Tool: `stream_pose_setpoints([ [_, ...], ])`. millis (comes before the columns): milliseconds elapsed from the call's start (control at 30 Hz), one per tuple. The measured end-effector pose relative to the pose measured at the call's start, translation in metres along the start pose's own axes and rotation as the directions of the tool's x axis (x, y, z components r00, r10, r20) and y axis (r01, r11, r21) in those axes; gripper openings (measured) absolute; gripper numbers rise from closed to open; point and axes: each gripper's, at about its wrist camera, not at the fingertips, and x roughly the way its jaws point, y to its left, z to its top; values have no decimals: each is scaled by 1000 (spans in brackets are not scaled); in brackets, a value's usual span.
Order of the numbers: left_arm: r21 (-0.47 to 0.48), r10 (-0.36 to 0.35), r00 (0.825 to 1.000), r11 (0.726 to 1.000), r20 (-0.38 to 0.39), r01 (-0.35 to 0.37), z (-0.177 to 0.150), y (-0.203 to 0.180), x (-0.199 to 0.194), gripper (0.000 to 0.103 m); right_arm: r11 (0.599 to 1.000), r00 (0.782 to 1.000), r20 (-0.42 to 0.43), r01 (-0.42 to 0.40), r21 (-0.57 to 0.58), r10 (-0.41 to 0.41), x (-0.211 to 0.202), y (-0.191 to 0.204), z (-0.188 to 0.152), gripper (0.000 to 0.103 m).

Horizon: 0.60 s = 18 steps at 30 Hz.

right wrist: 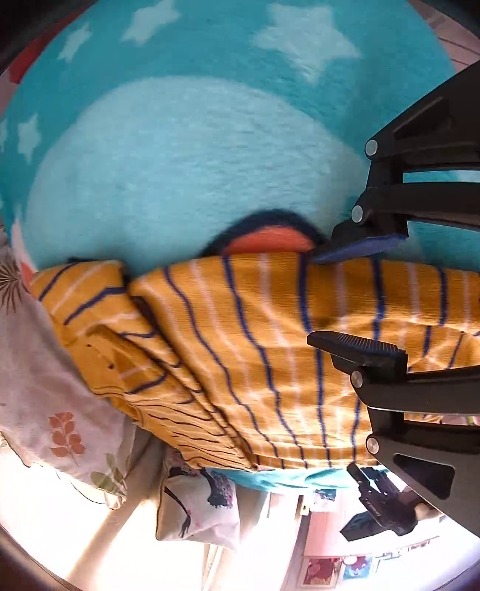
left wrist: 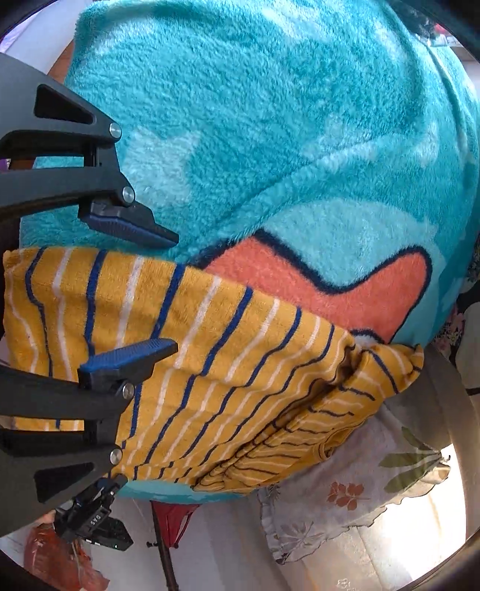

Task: Fold small clothes
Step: 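Grasp the sweater hem with both grippers and lift it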

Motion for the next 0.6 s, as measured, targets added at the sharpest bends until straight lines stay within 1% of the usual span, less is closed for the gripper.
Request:
stream_pose_setpoints([
  [67, 8, -55, 998, 998, -28, 55, -6, -4, 4, 53, 992, 993, -39, -109, 65, 112, 6, -6, -15, 43],
  [100, 13, -62, 998, 998, -28, 62, -10, -7, 5, 53, 979, 982, -62, -173, 111, 180, 11, -10, -22, 43],
  [133, 21, -64, 998, 998, -26, 64, -14, -9, 5, 53, 968, 972, -75, -214, 135, 225, 16, -11, -29, 43],
  [200, 28, -99, 994, 995, -51, 101, -23, -12, 6, 53, 953, 957, -85, -261, 151, 276, 20, -10, -42, 43],
  [233, 25, -118, 991, 993, -62, 120, -27, -13, 6, 53, 950, 953, -92, -272, 153, 288, 22, -9, -45, 43],
  [300, 23, -140, 987, 990, -77, 142, -38, -15, 7, 47, 948, 948, -107, -282, 147, 299, 22, -5, -54, 43],
  [333, 22, -144, 986, 989, -85, 147, -44, -14, 6, 40, 948, 947, -112, -284, 139, 301, 22, -4, -58, 43],
  [367, 17, -151, 984, 988, -93, 153, -49, -12, 6, 36, 950, 947, -118, -284, 131, 300, 21, -3, -62, 43],
  [433, 8, -167, 982, 986, -94, 168, -58, -12, 6, 36, 952, 946, -131, -284, 116, 298, 19, -4, -71, 43],
  [500, 14, -162, 983, 986, -88, 164, -66, -14, 5, 36, 953, 945, -140, -285, 103, 297, 18, -2, -81, 43],
  [567, 18, -157, 984, 987, -83, 159, -72, -17, 4, 41, 954, 943, -151, -287, 85, 297, 18, 2, -89, 43],
  [600, 22, -151, 985, 988, -78, 153, -74, -19, 4, 42, 955, 944, -150, -286, 74, 294, 18, 4, -92, 43],
])
